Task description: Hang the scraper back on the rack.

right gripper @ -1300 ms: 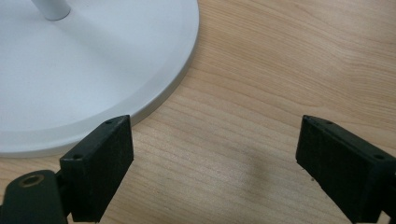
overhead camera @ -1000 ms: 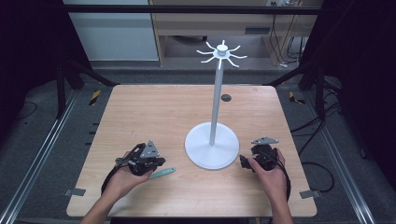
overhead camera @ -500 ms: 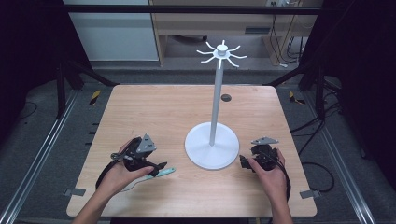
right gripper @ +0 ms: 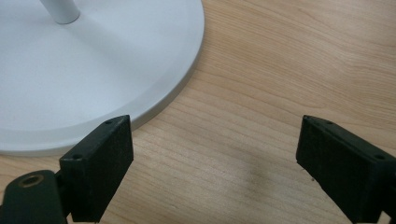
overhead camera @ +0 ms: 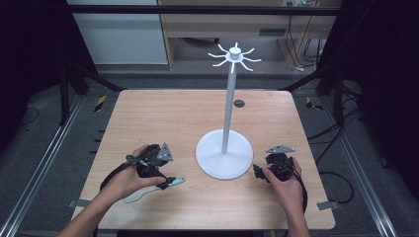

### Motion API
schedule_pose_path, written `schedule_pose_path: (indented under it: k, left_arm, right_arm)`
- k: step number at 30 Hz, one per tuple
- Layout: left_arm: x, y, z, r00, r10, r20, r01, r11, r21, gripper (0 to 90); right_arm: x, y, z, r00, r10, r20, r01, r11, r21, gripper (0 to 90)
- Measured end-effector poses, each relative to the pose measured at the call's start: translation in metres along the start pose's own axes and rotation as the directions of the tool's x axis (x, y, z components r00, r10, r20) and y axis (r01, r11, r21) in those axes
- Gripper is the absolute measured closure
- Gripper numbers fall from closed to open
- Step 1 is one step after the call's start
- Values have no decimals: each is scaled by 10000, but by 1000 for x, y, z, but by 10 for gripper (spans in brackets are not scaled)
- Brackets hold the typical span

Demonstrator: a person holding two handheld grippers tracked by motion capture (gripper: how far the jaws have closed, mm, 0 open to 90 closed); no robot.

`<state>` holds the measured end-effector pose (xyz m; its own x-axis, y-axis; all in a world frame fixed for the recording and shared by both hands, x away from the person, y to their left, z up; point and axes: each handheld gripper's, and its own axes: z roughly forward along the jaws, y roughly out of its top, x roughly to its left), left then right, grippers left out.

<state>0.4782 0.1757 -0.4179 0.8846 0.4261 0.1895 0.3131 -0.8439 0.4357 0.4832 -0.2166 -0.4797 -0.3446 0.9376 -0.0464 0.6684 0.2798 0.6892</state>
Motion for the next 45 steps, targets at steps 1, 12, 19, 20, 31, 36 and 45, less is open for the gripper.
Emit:
schedule_pose_path:
  k: [1, 12, 19, 20, 31, 36, 45]
  left_arm:
    - [-1, 0, 2, 9999, 76, 132, -77, 9999, 143, 95]
    - [-14, -2, 26, 9928, 775, 911, -911, 9835, 1562, 202]
    - [-13, 3, 41, 9901, 658, 1238, -901, 9751, 2028, 334]
    - [-11, 5, 45, 9895, 587, 1321, -868, 9721, 2180, 381]
    - [-6, 11, 53, 9834, 160, 1810, -598, 9691, 2393, 584]
    - [-5, 12, 55, 9811, 65, 1932, -548, 9678, 2455, 631]
    - [-4, 13, 56, 9804, 104, 1966, -621, 9639, 2589, 682]
  right_arm:
    - [0, 0, 0, 10000, -41, 1, 41, 10000, 17, 111]
    - [1, 0, 1, 9999, -131, 40, 130, 9999, 37, 103]
    - [2, 0, 1, 9999, -153, -17, 153, 9999, 27, 93]
    - [2, 0, 1, 9999, -158, -24, 158, 9999, 42, 90]
    - [1, 1, 1, 9999, -120, -42, 120, 9999, -25, 84]
    - [1, 1, 1, 10000, -78, -24, 78, 10000, -15, 84]
    - [1, 1, 1, 10000, -53, -16, 53, 10000, 9, 85]
